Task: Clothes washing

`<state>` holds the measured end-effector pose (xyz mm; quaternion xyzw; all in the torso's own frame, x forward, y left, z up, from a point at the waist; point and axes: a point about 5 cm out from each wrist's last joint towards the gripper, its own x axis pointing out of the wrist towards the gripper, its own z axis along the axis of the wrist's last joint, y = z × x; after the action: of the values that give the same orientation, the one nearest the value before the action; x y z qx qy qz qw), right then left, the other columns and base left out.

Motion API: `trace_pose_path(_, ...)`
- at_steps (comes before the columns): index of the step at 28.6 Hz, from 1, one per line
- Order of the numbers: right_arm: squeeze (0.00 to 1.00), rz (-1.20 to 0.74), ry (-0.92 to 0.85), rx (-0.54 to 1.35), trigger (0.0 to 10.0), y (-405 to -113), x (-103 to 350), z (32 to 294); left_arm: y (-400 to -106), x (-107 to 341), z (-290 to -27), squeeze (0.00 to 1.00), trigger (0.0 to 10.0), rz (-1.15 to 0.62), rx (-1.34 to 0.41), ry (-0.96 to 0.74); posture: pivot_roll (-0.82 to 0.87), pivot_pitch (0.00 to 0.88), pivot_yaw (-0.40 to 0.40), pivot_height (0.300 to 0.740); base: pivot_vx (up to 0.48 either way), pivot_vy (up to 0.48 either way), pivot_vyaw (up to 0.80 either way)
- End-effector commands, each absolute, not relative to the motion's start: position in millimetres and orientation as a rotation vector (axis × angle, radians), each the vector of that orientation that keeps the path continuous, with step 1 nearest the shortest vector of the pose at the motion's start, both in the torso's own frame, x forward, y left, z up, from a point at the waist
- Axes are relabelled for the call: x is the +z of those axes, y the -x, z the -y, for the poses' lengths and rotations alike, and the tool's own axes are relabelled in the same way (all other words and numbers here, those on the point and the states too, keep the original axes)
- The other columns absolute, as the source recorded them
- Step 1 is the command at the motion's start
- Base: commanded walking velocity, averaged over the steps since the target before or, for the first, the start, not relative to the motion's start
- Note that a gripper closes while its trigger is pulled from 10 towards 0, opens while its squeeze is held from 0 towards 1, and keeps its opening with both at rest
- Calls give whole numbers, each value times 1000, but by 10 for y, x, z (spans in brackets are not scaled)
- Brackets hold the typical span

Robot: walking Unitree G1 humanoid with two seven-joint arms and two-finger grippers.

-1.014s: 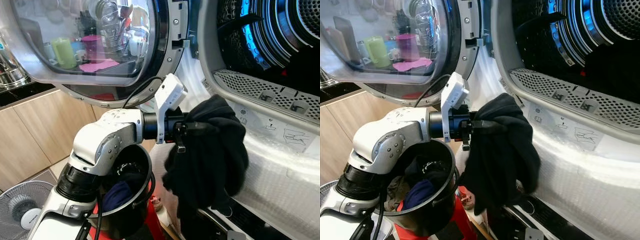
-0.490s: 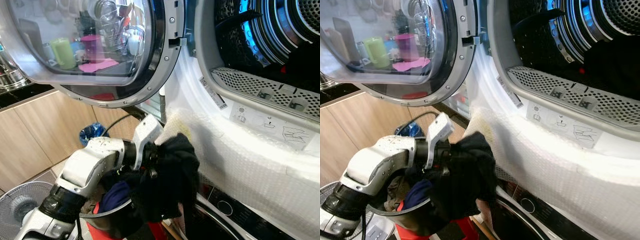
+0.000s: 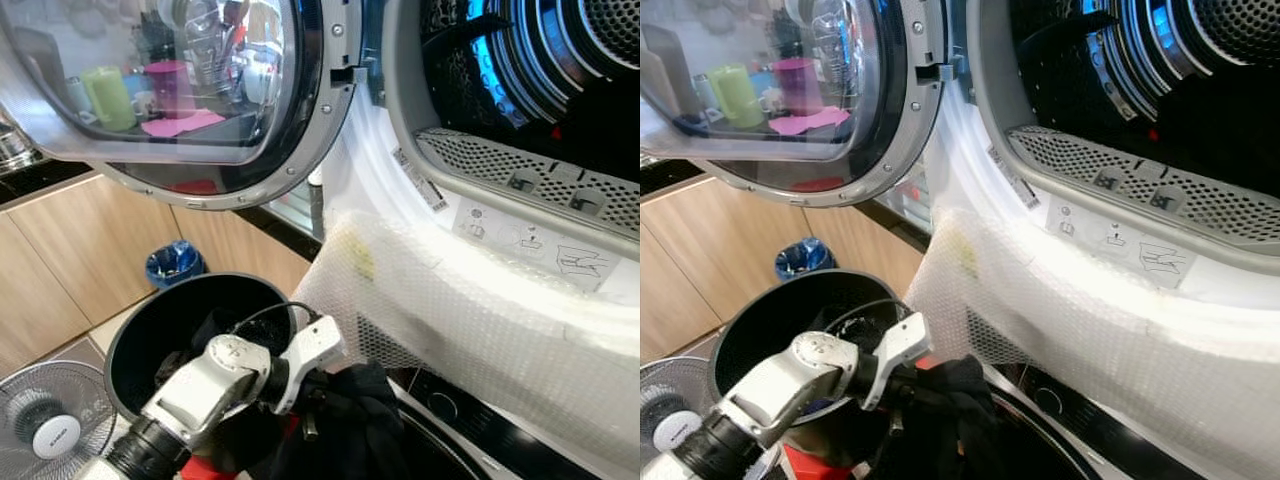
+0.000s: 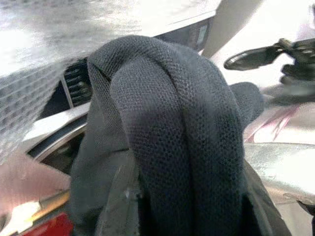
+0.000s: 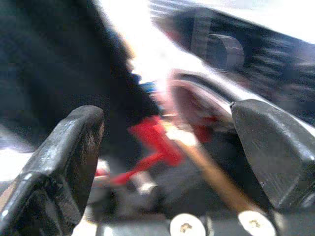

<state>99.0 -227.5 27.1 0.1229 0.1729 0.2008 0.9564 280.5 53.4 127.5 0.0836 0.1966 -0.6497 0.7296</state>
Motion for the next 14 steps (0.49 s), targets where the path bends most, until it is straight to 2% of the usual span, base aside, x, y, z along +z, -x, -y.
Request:
trace_pose_path(1, 1000, -346, -283, 464, 10000, -1010, 336, 2204, -2798, 1256, -507, 0, 0, -425, -1443, -204, 118, 96, 64, 740, 0, 0, 0)
trace_pose_path(6, 1000, -383, -277, 613, 10000, -1049, 436, 1951, -2806, 1194, -336, 0, 0, -408, -1425, -207, 117, 101, 57, 740, 0, 0, 0)
trace_pose_path(9, 1000, -376, -248, 585, 10000, -1201, 460, 1829, -2798, 1160, -199, 0, 0, -407, -1388, -158, 107, 103, 54, 740, 0, 0, 0)
trace_pose_path(13, 1000, -339, -196, 470, 10000, -1345, 385, 1804, -2741, 1123, -81, 0, 0, -411, -1394, -130, 105, 105, 54, 740, 0, 0, 0)
trace_pose_path(14, 953, -348, -190, 430, 10000, -1365, 356, 1822, -2731, 1124, -58, 0, 0, -408, -1397, -125, 105, 105, 54, 740, 0, 0, 0)
